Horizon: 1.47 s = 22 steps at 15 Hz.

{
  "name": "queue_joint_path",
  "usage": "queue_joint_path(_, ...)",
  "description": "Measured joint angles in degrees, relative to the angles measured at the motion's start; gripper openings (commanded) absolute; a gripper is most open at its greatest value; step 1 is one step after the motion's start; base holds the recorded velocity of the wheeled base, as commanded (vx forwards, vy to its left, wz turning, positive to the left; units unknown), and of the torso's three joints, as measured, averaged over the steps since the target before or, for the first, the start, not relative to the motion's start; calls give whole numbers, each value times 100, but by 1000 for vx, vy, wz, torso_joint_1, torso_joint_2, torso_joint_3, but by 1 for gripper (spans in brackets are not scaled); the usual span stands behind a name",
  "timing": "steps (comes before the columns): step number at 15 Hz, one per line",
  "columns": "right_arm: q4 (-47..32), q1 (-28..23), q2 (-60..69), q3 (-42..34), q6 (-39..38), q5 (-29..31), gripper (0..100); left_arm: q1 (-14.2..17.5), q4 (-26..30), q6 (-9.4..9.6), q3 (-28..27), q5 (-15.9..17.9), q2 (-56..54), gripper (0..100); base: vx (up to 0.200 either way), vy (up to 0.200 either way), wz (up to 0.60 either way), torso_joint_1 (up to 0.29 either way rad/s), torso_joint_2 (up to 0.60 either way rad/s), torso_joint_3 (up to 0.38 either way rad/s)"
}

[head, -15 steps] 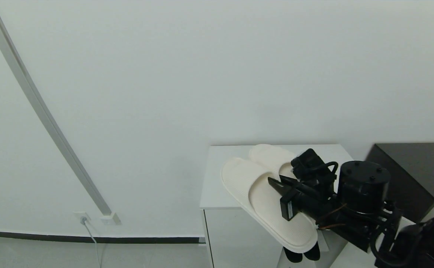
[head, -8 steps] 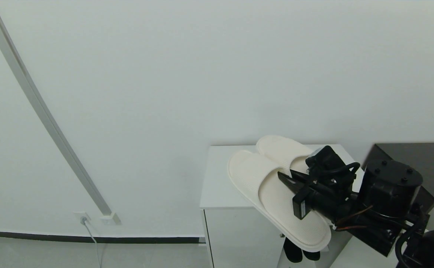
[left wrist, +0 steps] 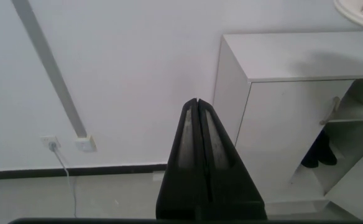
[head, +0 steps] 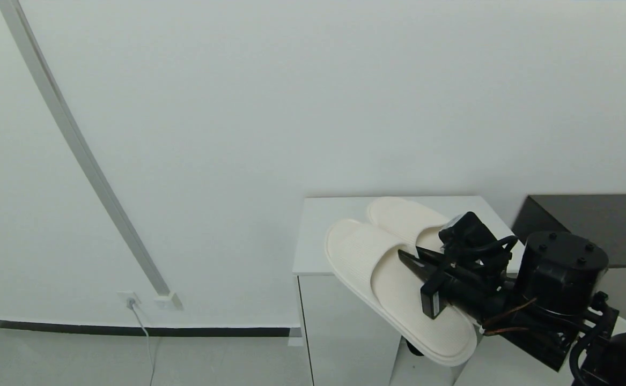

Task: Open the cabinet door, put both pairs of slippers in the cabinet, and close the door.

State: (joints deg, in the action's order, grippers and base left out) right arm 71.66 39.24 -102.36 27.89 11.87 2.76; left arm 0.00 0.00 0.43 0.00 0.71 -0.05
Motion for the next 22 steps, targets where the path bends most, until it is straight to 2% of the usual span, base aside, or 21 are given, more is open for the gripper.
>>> queue_joint_path(8, 20, 4, -50, -33, -2, -51, 0, 0, 0, -5, 0, -2, 0, 0, 0, 0, 0, 0, 0, 0)
queue_joint_path(22, 35, 0, -67, -135, -11, -51, 0, -5, 2, 1, 0, 0, 0, 0, 0, -200, 0, 2, 3, 0)
